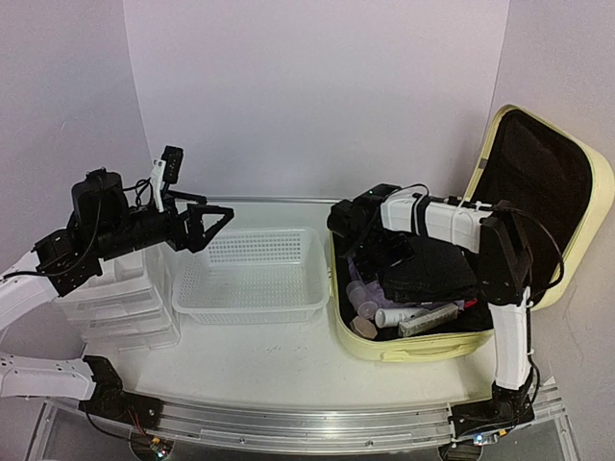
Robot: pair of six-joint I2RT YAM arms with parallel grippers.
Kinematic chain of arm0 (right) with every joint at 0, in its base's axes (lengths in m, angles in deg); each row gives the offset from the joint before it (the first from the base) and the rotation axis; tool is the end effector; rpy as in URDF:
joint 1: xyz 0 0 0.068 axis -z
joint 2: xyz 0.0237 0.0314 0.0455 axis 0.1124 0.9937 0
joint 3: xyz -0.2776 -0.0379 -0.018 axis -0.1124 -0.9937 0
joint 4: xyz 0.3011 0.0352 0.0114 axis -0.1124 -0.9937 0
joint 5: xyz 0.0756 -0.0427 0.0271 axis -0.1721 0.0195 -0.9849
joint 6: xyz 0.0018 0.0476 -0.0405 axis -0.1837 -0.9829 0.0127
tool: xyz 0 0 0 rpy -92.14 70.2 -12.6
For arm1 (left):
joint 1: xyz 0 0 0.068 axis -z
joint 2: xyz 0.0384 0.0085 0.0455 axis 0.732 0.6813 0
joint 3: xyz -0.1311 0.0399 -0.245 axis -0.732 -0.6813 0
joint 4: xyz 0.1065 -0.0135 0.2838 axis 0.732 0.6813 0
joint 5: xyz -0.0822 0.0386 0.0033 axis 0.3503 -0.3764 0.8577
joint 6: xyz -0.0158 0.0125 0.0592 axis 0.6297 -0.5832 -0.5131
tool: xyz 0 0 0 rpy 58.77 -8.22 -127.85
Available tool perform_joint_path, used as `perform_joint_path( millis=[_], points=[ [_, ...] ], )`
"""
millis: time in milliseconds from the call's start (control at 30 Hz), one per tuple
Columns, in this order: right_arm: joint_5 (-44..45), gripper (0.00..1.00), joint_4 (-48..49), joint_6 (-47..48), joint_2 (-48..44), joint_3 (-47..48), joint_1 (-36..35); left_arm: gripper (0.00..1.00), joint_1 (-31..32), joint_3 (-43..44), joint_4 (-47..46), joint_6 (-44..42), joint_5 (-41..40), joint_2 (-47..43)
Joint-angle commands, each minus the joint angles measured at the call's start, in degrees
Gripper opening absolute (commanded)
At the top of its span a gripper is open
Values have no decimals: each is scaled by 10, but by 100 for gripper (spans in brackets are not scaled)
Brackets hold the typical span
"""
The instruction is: Open, take out, and arrange the luggage
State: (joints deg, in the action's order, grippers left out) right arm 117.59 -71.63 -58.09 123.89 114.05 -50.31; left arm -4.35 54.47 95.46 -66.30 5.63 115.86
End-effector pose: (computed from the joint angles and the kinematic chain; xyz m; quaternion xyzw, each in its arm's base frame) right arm 0.3394 0.2912 0.1953 -0.1331 0.9524 -0.2284 0.1516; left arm 0.1856 -0.1817 0.3741 0.2506 0.7100 -0.3548 0.5542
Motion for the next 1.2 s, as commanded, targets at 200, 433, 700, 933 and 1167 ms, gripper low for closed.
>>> perform_joint_path(
  millis=[200,433,700,933,1167],
  points=[
    [43,76,-39,-47,74,82,-6,99,-1,-18,-32,23,23,-9],
    [66,64,-41,-66,90,86,-5,99,-1,-21,-32,5,17,-20],
    [76,64,-47,-76,110,87,-5,100,-1,-23,-29,3,16,-22],
    [97,60,-49,-81,112,81,-4,99,-1,-22,-23,1,15,-18],
    [96,43,-50,-88,102,72,-2,99,0,-19,-14,2,8,-14]
  ],
)
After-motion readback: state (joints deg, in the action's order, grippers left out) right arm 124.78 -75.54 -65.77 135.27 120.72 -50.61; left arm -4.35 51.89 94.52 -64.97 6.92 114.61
